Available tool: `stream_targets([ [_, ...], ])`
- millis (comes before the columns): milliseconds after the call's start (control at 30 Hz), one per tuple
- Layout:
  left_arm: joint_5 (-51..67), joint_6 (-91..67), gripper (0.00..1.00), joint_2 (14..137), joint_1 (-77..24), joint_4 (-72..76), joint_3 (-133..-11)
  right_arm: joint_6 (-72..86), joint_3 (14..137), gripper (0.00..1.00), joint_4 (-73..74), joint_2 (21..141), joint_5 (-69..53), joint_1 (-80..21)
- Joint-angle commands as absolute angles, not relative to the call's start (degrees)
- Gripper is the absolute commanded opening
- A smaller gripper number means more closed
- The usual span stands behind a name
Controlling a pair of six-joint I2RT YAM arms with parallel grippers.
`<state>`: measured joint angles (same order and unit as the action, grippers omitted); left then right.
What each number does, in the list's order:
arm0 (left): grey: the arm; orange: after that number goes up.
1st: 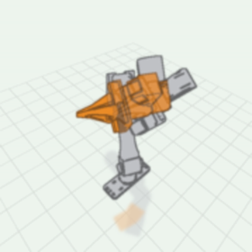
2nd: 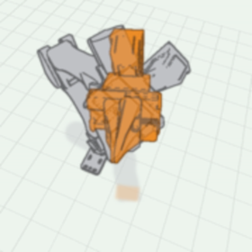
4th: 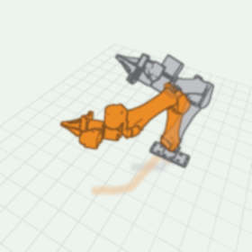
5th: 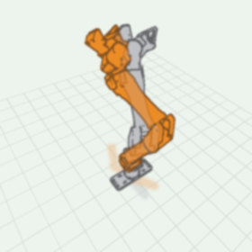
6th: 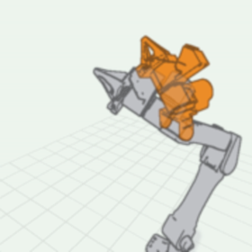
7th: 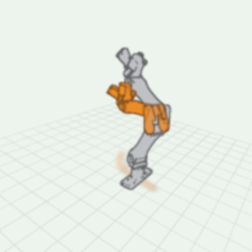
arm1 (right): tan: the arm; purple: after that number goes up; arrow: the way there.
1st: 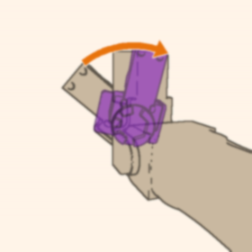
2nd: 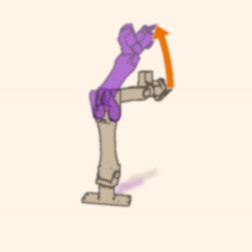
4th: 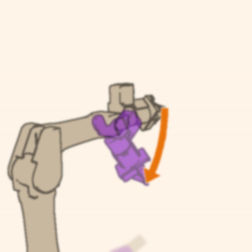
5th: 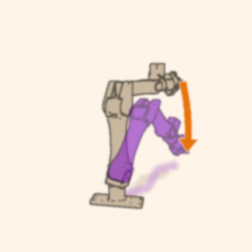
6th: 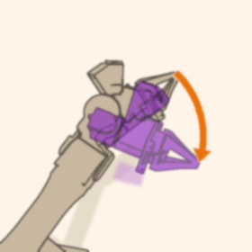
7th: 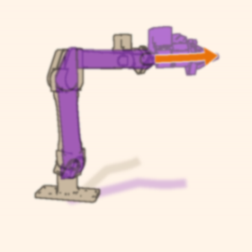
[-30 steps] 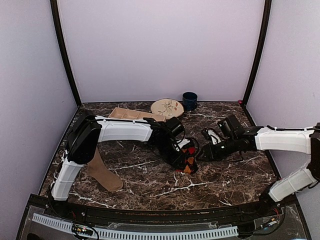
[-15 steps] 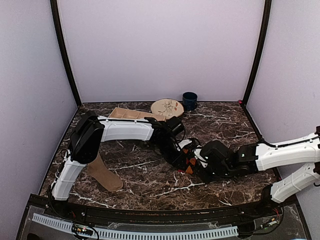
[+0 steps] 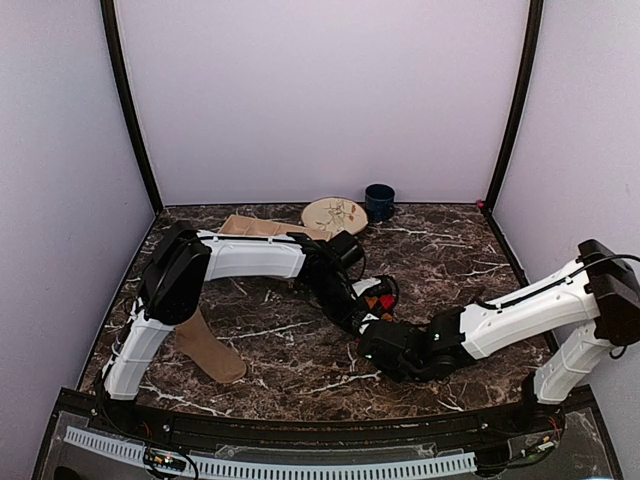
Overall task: Roll the socks
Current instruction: Roll the sock at the center of the board.
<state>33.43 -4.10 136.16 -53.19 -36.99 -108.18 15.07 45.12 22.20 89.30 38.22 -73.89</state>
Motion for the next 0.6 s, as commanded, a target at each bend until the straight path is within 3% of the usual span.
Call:
stream_targets([
  [0,28.5,-2.8,0.25,141.2,-53.2,-45.9,-105.4,13.5,47.0,0.57,22.6,93.0,42.6,-74.4],
  [567,29.4,-1.5,0.23,141.6,-52.7,-46.3,-105.8,9.4,48.3,0.63,18.8,99.4,44.4,-72.1],
])
